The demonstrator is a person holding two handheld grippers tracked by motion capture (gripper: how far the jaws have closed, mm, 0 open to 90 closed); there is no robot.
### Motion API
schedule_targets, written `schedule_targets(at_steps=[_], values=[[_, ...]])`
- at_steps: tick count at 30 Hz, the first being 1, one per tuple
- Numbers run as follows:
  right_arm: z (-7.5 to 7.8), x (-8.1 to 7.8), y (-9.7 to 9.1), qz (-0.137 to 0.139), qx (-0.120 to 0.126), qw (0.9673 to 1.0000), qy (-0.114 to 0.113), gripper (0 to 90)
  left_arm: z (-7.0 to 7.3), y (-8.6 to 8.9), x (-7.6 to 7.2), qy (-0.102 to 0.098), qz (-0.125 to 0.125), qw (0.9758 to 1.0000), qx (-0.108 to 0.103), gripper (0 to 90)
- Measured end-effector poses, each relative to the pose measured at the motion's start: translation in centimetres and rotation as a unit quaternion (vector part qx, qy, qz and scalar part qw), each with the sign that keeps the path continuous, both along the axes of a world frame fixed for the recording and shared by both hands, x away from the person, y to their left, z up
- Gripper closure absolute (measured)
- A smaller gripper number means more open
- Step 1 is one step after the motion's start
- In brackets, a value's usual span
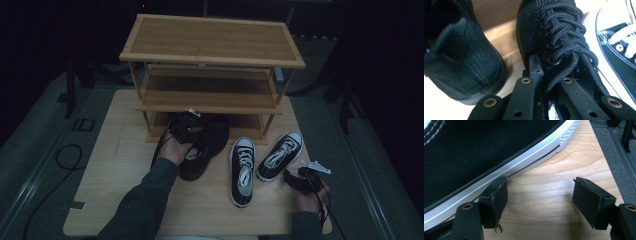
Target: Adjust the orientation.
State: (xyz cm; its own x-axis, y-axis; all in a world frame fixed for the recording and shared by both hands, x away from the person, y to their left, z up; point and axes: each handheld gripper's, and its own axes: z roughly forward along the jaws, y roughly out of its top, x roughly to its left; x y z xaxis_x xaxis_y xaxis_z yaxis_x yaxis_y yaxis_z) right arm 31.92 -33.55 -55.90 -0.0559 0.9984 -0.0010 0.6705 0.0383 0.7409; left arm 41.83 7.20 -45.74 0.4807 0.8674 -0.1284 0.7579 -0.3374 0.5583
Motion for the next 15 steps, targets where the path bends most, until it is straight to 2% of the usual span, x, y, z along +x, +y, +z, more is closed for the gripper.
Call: schedule_targets(at_steps=[6,7,10,14,15], values=[[0.0,0.0,0.0,0.0,0.0,1.0,0.0,28.1,0.06,-0.2,0.66,-0.014,0.028,0.9995,0.004,88.0],[0.0,0.0,0.0,0.0,0.0,1.0,0.0,28.1,0.02,-0.3,0.77,-0.022,0.041,0.9989,0.011,88.0],[0.0,0.0,0.0,0.0,0.0,1.0,0.0,28.1,-0.21,-0.37,0.89,-0.027,0.056,0.9979,0.02,88.0],[0.0,0.0,0.0,0.0,0.0,1.0,0.0,28.1,-0.65,-0.28,1.08,-0.029,0.066,0.9972,0.022,87.9],[0.0,0.0,0.0,0.0,0.0,1.0,0.0,28.1,-0.75,-0.26,1.08,-0.035,0.066,0.9969,0.026,87.7]])
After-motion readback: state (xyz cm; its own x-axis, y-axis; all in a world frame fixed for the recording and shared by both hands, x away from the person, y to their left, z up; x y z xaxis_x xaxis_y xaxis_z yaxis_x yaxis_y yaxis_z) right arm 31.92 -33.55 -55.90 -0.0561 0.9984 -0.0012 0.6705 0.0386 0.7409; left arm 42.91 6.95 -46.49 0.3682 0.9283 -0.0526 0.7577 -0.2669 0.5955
